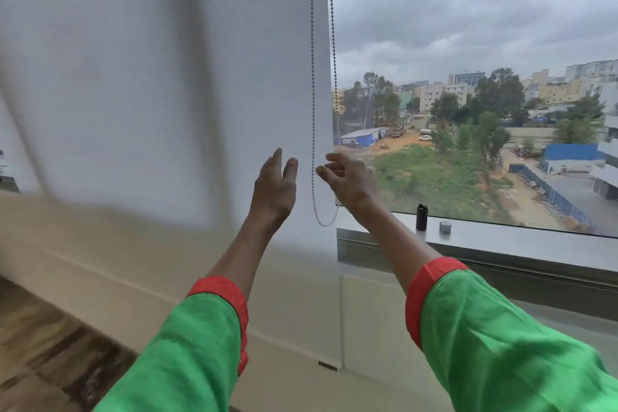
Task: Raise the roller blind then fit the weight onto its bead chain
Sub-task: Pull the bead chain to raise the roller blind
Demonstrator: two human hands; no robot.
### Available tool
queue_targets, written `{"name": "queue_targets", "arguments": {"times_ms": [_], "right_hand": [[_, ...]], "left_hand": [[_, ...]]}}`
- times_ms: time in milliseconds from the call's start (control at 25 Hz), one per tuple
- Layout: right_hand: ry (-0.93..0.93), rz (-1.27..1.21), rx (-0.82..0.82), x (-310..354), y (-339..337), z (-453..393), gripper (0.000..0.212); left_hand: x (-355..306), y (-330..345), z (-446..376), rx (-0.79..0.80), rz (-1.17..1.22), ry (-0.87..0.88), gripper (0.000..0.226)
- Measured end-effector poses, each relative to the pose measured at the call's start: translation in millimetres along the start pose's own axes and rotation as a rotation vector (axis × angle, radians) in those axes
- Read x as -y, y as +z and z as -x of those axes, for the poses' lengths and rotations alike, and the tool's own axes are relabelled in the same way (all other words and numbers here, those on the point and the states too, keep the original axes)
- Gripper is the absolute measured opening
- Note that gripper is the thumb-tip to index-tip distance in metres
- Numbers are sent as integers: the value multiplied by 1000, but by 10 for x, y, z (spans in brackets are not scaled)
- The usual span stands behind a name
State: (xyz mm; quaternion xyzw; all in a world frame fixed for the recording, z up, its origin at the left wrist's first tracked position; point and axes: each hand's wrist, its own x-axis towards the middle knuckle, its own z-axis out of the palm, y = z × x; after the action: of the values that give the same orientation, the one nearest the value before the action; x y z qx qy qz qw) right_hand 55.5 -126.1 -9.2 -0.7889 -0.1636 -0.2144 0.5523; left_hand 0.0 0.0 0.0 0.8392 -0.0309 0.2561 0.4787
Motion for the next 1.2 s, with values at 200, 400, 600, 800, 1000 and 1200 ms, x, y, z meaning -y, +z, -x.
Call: {"name": "queue_targets", "arguments": {"times_ms": [200,400,600,800,1000,1200], "right_hand": [[91,-209,107,-203,273,-341,57],[58,-444,170,-355,316,-454,27],[-52,-478,229,-531,237,-410,27],[-106,-503,220,-683,177,-345,28],[-156,-483,246,-652,147,-259,28],[-160,-478,297,-576,133,-184,29]], "left_hand": [[-24,57,-317,-51,198,-82,45],[-146,176,-554,-96,294,-128,44],[-343,381,-728,-93,325,-105,43],[-566,585,-823,-74,649,-72,33],[-487,653,-845,-96,689,21,36],[-424,546,-720,-73,712,93,37]]}}
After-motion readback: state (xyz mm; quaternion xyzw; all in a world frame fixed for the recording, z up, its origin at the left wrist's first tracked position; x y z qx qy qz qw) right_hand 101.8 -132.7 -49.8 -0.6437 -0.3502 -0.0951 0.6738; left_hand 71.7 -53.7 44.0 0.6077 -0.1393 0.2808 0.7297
